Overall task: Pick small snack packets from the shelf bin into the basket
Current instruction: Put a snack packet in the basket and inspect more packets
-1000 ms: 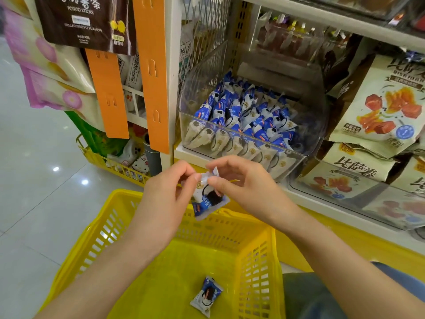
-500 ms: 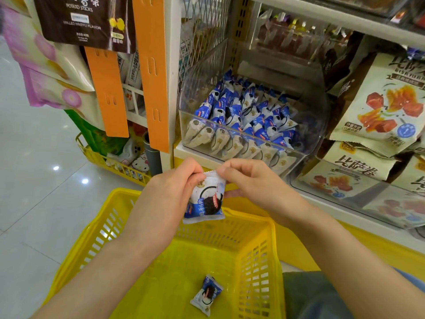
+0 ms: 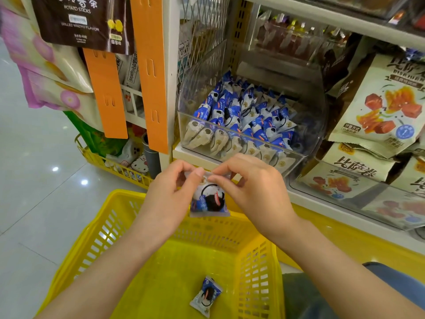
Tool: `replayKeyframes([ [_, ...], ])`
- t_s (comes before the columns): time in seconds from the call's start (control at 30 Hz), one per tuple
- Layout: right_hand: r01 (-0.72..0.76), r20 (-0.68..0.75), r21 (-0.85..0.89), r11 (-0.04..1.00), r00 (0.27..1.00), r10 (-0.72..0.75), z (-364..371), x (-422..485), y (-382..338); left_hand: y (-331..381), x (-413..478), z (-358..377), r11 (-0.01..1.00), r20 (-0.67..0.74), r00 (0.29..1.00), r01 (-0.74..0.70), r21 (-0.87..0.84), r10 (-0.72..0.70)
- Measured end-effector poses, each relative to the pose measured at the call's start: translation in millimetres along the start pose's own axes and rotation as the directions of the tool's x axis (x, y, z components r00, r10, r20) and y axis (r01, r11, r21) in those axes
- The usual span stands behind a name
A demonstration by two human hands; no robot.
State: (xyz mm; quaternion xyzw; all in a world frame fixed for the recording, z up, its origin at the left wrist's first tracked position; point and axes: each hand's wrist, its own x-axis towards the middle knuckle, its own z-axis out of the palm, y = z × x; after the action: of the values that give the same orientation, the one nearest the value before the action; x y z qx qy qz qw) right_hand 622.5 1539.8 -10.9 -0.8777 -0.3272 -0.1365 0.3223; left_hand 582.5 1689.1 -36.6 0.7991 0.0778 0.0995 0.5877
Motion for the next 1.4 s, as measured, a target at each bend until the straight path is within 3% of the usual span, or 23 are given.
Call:
replayKeyframes([
  [0.13, -0.006, -0.120, 0.033, 0.999, 0.993, 0.010, -1.8, 2.3, 3.0, -7.2, 7.5, 0.9, 0.979, -0.101, 0.979, 0.185, 0.089, -0.176],
  [0.23, 0.030, -0.103, 0.112, 0.993, 0.994, -0.018, -2.0, 4.2, 4.3, -0.3, 14.6, -0.6, 0.868, 0.102, 0.892, 0.452, -0.205, -0.440],
  [0.3, 0.097, -0.059, 0.117, 0.988, 0.994, -0.090, -0.7, 3.9, 5.1, 4.8, 13.0, -3.3, 0.761, 0.262, 0.828, 0.559, -0.328, -0.496],
  [0.4, 0.210, -0.026, 0.076, 0.975, 0.978, -0.209, 2.7, 1.2, 5.6, 7.0, 9.6, -8.4, 0.604, 0.350, 0.821, 0.569, -0.558, -0.451],
  [0.5, 0.262, 0.022, 0.058, 0.963, 0.964, -0.263, 4.5, 0.2, 5.7, 10.4, 8.6, -11.4, 0.471, 0.334, 0.836, 0.528, -0.707, -0.435],
  [0.63, 0.226, 0.066, 0.132, 0.965, 0.969, -0.236, 4.8, 0.7, 4.1, 9.8, 9.3, -12.5, 0.483, 0.310, 0.856, 0.495, -0.722, -0.413],
  [0.73, -0.055, 0.009, 0.352, 0.935, 0.998, 0.055, 6.2, 1.5, -0.9, 7.1, 11.5, -12.0, 0.632, 0.244, 0.896, 0.437, -0.641, -0.372],
  [0.8, -0.279, 0.026, 0.438, 0.854, 0.954, 0.298, 6.4, 5.0, 0.6, 6.1, 11.2, -10.9, 0.733, 0.235, 0.924, 0.383, -0.563, -0.302],
  [0.87, -0.478, 0.164, 0.493, 0.727, 0.871, 0.462, 5.4, 10.2, 3.8, 6.0, 8.4, -8.7, 0.808, 0.237, 0.936, 0.345, -0.477, -0.259],
  [0.93, -0.597, 0.331, 0.547, 0.587, 0.798, 0.504, 6.2, 13.8, 4.8, 5.7, 6.0, -4.8, 0.861, 0.208, 0.945, 0.316, -0.399, -0.251],
  [1.03, -0.624, 0.385, 0.569, 0.536, 0.778, 0.497, 8.4, 14.2, 2.3, 4.3, 4.5, 0.3, 0.959, 0.077, 0.982, 0.186, -0.214, -0.173],
  [1.2, -0.541, 0.251, 0.615, 0.573, 0.824, 0.508, 11.3, 8.2, 3.4, 0.2, 1.2, 0.4, 0.989, -0.108, 0.989, -0.093, 0.114, 0.105],
  [1.3, -0.528, 0.235, 0.623, 0.578, 0.831, 0.505, 16.4, 3.4, 0.6, -3.8, -3.3, 1.3, 0.925, -0.065, 0.964, -0.226, 0.305, 0.257],
  [1.4, -0.540, 0.278, 0.620, 0.570, 0.830, 0.484, 20.3, 0.3, -2.5, -6.8, -3.8, 1.9, 0.922, -0.051, 0.969, -0.213, 0.324, 0.242],
])
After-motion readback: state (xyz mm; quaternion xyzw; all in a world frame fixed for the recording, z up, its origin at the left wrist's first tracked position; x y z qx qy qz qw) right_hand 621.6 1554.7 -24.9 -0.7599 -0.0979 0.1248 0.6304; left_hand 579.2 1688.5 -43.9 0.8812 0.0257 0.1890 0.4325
